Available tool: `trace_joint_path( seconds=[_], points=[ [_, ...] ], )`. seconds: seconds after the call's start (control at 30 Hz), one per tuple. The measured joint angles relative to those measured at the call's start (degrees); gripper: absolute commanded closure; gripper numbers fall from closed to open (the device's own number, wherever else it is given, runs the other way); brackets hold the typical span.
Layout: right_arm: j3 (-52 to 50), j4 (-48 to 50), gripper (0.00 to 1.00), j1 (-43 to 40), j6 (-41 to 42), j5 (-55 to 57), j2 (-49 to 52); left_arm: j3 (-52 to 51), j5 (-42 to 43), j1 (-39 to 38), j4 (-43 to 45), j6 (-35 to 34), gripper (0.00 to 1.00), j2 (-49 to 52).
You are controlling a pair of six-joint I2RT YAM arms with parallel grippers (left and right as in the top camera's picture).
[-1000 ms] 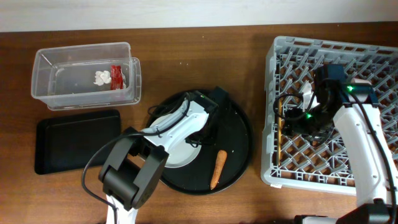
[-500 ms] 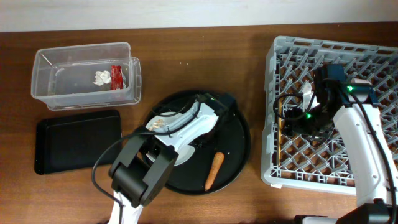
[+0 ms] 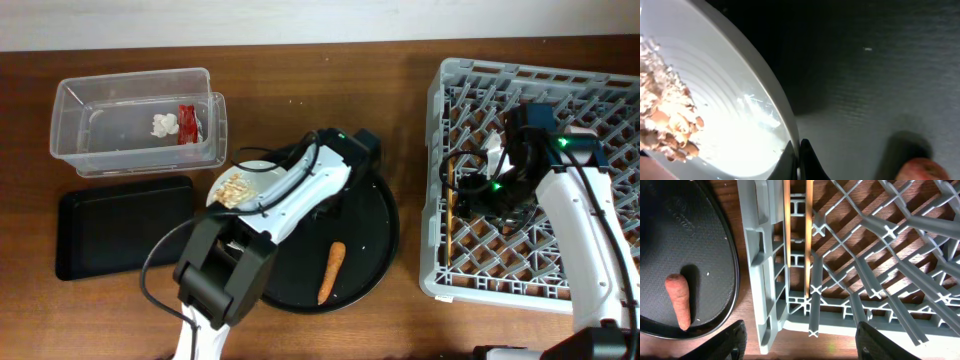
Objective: Sort waste into correct bins and load items into the dishwasher rack
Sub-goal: 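Tip the plate over the black tray to dump the food scraps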
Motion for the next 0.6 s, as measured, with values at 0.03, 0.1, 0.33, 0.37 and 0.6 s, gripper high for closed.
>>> trace_joint_path(
  seconds=[0.03, 0.1, 0.33, 0.37, 0.6],
  points=[
    [0.0, 0.0, 0.31, 0.0, 0.0, 0.0, 0.0, 0.0, -0.1, 0.8, -0.4, 0.0, 1.0, -0.2],
    [0.0, 0.0, 0.31, 0.0, 0.0, 0.0, 0.0, 0.0, -0.2, 3.0, -1.1, -0.2, 1.0, -1.5],
    [0.0, 0.0, 0.31, 0.0, 0.0, 0.3, 0.0, 0.0, 1.2, 15.7, -4.0, -0.3, 1.0, -8.2],
    [0.0, 0.0, 0.31, 0.0, 0.0, 0.5, 0.0, 0.0, 1.7, 17.1, -4.0, 0.0, 1.0, -8.3],
    [0.0, 0.0, 0.31, 0.0, -0.5, 0.7, 0.0, 0.0, 13.5, 28.5, -1.9, 10.6, 0.99, -8.9]
  ],
)
